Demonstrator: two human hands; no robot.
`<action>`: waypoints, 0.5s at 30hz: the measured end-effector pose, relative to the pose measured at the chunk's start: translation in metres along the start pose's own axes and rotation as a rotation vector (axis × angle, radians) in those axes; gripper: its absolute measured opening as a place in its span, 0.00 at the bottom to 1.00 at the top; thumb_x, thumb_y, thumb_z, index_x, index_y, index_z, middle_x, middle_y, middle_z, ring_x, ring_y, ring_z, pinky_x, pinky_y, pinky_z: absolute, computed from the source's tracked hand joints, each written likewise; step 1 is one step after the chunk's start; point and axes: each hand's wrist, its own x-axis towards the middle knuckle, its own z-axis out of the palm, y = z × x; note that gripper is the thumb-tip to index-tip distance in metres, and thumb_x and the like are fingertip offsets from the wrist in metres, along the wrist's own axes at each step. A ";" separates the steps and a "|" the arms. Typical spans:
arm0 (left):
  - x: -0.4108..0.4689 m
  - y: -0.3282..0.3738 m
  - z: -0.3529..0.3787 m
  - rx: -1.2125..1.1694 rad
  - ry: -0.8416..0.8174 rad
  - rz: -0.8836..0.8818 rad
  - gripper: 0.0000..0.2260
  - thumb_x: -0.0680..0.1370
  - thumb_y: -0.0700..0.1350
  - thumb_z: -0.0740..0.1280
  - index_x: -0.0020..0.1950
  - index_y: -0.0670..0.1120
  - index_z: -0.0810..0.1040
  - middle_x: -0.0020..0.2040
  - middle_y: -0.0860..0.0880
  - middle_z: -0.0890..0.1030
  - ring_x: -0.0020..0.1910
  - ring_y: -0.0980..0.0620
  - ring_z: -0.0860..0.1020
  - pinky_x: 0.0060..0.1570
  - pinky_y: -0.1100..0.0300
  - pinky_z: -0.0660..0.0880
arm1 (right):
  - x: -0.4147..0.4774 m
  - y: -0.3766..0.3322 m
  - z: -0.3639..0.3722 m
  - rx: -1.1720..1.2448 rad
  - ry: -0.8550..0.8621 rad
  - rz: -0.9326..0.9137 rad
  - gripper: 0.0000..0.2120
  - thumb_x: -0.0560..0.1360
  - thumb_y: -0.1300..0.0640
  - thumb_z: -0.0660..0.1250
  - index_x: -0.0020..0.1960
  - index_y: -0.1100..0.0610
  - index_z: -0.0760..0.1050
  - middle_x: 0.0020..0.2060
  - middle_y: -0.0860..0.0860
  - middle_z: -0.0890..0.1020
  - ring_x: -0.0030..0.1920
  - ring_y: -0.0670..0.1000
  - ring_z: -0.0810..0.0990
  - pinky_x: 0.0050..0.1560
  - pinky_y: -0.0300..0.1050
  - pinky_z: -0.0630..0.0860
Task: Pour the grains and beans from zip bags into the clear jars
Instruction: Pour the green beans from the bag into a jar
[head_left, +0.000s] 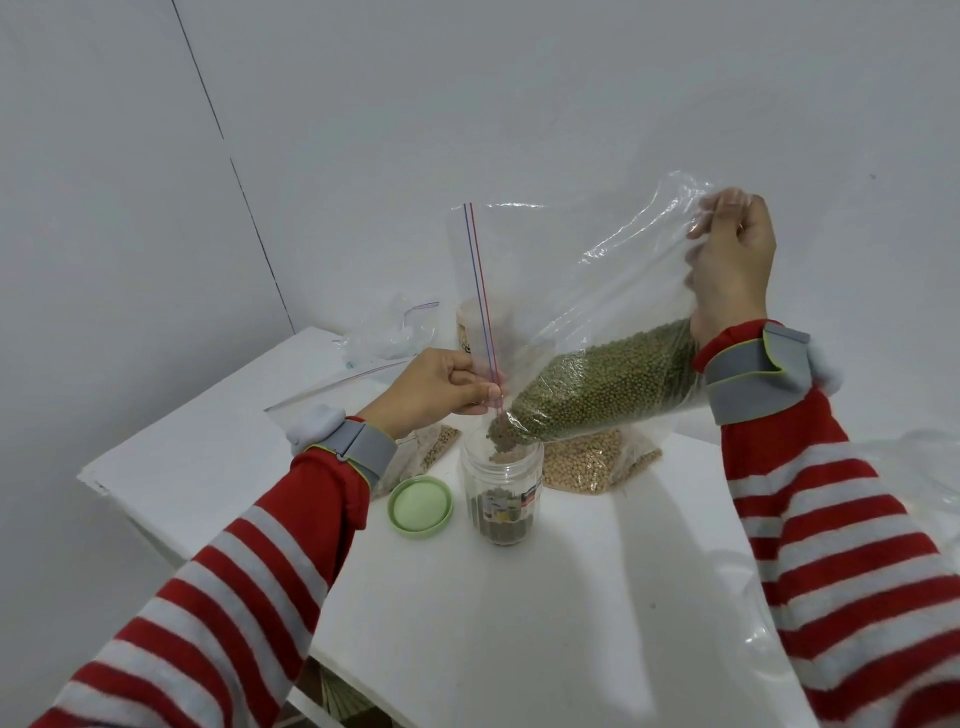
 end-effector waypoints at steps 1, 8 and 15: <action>0.000 0.001 0.000 -0.002 0.002 0.000 0.09 0.75 0.35 0.71 0.55 0.37 0.81 0.42 0.46 0.86 0.41 0.55 0.84 0.47 0.61 0.81 | 0.000 0.000 0.000 -0.003 -0.002 -0.004 0.13 0.84 0.54 0.53 0.43 0.50 0.71 0.28 0.43 0.72 0.27 0.44 0.64 0.25 0.35 0.60; 0.001 0.001 -0.001 -0.002 0.012 -0.008 0.10 0.75 0.34 0.71 0.56 0.36 0.80 0.41 0.48 0.86 0.41 0.55 0.84 0.46 0.63 0.81 | 0.002 -0.002 0.002 -0.013 -0.007 -0.022 0.14 0.84 0.54 0.53 0.43 0.50 0.71 0.28 0.42 0.73 0.27 0.44 0.64 0.25 0.35 0.60; 0.002 0.000 -0.001 0.002 0.005 0.005 0.10 0.75 0.35 0.71 0.56 0.36 0.81 0.45 0.45 0.86 0.43 0.54 0.84 0.47 0.62 0.81 | 0.002 -0.002 0.001 -0.011 -0.004 -0.014 0.14 0.84 0.53 0.53 0.42 0.50 0.71 0.27 0.42 0.73 0.27 0.43 0.64 0.25 0.34 0.60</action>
